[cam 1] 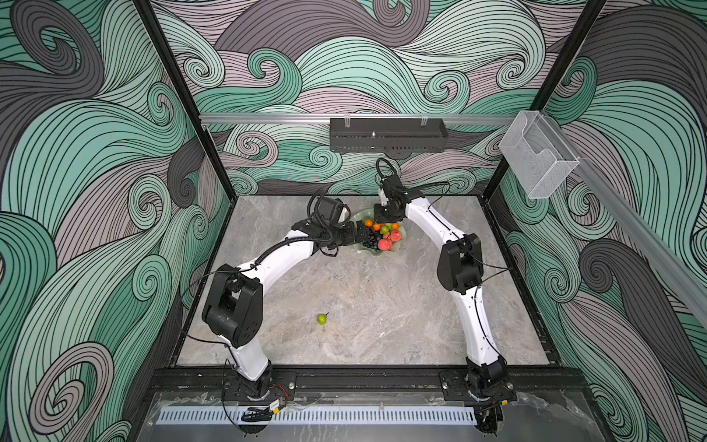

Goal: Place and organize the fake fruits in the fruit bowl
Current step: 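Open both grippers to drop the pears into the bowl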

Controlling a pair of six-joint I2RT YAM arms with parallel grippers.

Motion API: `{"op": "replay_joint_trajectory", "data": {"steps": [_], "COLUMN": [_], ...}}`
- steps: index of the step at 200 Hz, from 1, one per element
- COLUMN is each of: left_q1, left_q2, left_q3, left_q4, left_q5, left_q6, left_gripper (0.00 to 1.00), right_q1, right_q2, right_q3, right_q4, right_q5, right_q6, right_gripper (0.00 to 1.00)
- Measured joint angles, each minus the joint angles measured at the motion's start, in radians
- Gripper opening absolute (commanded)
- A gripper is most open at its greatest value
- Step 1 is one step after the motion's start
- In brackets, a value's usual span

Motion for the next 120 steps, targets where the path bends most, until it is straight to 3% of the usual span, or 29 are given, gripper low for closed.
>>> {"op": "replay_joint_trajectory", "data": {"steps": [120], "left_q1": [0.000], "left_q2": [-0.002], "left_q3": [0.000], "left_q4": [-0.005], "left_q5": [0.008], "left_q6": [0.002], "left_gripper": [0.99], "right_q1": [0.000], "right_q2": [0.016], "right_q3": [0.032], "right_q4": [-0.027], "right_q5": [0.002], "right_q6": [-0.011], "right_gripper": [0.42]}}
